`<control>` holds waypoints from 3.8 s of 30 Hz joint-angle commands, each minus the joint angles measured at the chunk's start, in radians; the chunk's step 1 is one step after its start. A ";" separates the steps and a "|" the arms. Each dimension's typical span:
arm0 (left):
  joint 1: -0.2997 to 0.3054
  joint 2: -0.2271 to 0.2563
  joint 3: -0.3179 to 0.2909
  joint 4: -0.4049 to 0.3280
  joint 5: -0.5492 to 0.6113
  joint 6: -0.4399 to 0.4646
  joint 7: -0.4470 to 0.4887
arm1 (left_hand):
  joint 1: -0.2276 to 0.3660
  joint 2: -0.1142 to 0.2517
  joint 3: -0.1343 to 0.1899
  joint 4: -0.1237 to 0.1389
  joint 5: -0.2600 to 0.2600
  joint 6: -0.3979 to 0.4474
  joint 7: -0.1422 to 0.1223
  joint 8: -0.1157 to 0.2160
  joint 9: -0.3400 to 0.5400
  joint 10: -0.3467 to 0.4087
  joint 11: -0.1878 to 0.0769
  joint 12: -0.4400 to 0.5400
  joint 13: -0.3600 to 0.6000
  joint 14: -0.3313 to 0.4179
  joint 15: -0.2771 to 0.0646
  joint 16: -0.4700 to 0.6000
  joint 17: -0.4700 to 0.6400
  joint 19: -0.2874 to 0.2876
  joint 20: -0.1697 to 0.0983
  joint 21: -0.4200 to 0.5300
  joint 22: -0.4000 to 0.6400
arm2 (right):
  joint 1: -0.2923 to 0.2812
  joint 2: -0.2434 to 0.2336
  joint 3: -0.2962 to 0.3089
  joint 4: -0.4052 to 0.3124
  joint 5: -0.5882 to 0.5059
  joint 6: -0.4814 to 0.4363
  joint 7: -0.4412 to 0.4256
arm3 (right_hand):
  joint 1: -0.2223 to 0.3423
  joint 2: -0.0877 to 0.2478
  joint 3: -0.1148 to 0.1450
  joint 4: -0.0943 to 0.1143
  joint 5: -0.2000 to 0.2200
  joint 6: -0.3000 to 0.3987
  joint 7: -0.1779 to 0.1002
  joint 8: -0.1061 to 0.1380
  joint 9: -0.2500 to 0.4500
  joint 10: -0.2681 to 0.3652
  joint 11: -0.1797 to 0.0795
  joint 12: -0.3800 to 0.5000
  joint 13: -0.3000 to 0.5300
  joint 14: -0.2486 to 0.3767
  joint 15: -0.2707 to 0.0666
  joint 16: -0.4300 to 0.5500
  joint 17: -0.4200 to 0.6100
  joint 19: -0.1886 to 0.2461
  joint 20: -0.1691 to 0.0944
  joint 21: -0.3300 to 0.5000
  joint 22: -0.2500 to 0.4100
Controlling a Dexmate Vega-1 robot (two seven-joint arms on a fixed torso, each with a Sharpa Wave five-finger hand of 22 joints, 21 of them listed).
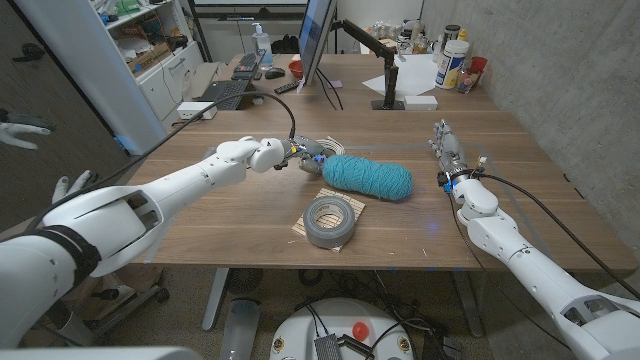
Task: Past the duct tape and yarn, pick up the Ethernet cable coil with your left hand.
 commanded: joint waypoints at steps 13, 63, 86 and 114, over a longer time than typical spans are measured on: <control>0.005 -0.002 -0.003 0.008 -0.009 0.002 0.005 | 0.016 0.043 0.034 -0.002 -0.002 0.083 -0.002 0.044 0.012 0.083 -0.014 0.035 0.017 0.082 -0.133 0.019 0.013 0.066 -0.013 0.016 0.005 | -0.001 -0.002 0.000 -0.005 0.001 -0.009 -0.005 | -0.004 0.081 0.008 0.001 -0.002 0.000 -0.003 0.000 0.005 -0.007 -0.001 -0.002 0.003 -0.010 -0.040 0.006 0.002 0.000 0.002 0.003 0.004; 0.042 0.031 -0.035 -0.064 -0.003 0.062 0.026 | 0.276 0.209 0.165 -0.004 0.001 0.272 -0.018 0.390 0.265 0.422 -0.010 0.329 0.291 0.420 -0.178 0.255 0.353 0.129 -0.001 0.128 0.069 | -0.003 -0.004 -0.001 -0.006 0.000 -0.007 -0.001 | -0.005 0.079 0.007 0.000 -0.003 0.003 -0.002 0.001 0.005 -0.008 -0.001 -0.002 0.003 -0.012 -0.039 0.006 0.002 0.000 0.002 0.003 0.004; 0.068 0.063 -0.069 -0.135 0.012 0.094 0.026 | 0.296 0.205 0.154 -0.003 0.003 0.275 -0.020 0.440 0.312 0.431 -0.005 0.366 0.318 0.429 -0.174 0.251 0.397 0.115 -0.003 0.154 0.082 | -0.002 -0.003 -0.002 -0.004 -0.001 -0.004 0.002 | -0.005 0.079 0.007 0.000 -0.003 0.003 -0.002 0.000 0.005 -0.008 -0.001 -0.002 0.003 -0.012 -0.039 0.006 0.002 0.000 0.001 0.003 0.004; 0.067 0.060 -0.082 -0.154 0.027 0.108 0.025 | 0.302 0.204 0.148 0.001 0.005 0.273 -0.022 0.455 0.312 0.426 -0.003 0.370 0.303 0.426 -0.176 0.236 0.422 0.104 -0.004 0.173 0.087 | -0.004 -0.004 0.000 -0.007 0.001 -0.001 0.004 | -0.004 0.080 0.008 0.000 -0.003 0.003 -0.002 0.001 0.005 -0.009 -0.001 -0.002 0.003 -0.013 -0.040 0.007 0.002 0.000 0.000 0.003 0.004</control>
